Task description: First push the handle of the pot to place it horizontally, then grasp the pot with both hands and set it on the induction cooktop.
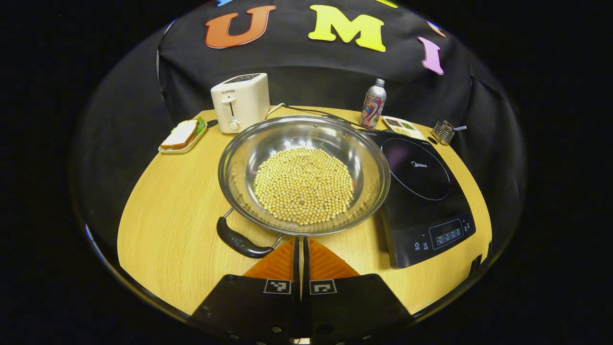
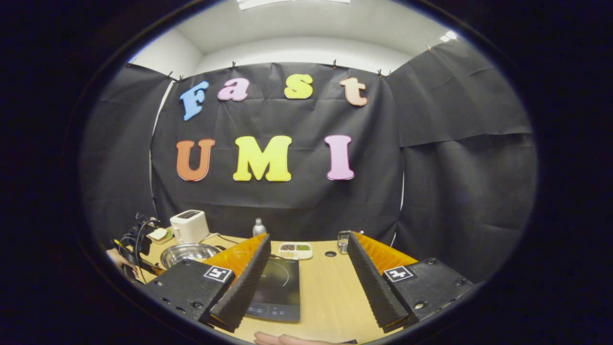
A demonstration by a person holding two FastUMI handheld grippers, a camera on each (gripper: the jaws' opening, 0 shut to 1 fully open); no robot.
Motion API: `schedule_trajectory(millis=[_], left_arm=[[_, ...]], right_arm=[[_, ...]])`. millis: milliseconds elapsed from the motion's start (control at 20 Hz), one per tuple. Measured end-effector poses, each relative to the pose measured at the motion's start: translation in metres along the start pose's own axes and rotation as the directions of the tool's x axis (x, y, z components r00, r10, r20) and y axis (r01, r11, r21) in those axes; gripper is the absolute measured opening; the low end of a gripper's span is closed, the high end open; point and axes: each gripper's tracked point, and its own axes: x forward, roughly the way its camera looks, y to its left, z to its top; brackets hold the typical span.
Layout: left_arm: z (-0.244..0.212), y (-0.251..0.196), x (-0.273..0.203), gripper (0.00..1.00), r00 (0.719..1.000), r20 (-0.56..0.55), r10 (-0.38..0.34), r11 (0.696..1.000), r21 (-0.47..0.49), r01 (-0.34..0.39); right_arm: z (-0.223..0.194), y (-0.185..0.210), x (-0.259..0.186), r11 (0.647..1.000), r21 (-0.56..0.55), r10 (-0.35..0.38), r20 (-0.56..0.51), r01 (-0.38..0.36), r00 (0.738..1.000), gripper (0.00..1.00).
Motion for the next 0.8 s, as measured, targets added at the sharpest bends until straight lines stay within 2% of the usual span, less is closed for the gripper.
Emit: schedule_trajectory(millis=[50,200,600,800], left_arm=[[-0.002,0.007,0.001,0.00,1.000,-0.005,0.016,1.000,0.002,-0.016],[-0.009,0.009,0.004,0.00,1.000,-0.026,-0.011,1.000,-0.029,0.010],[-0.002,0.050,0.008,0.00,0.998,-0.044,0.052,0.998,-0.037,-0.054],[0.006,0.072,0.015,0.00,0.994,-0.050,0.094,0.993,-0.059,-0.097]], right_arm=[[-0.001,-0.002,0.003,1.000,-0.007,-0.003,-0.001,0.003,1.000,0.99],[0.005,-0.001,0.010,1.000,-0.026,0.006,0.010,-0.006,1.000,0.99],[0.015,0.002,0.016,1.000,-0.007,0.025,0.039,-0.025,0.999,0.99],[0.016,0.001,0.023,1.000,0.004,-0.002,0.039,0.002,0.999,0.98]])
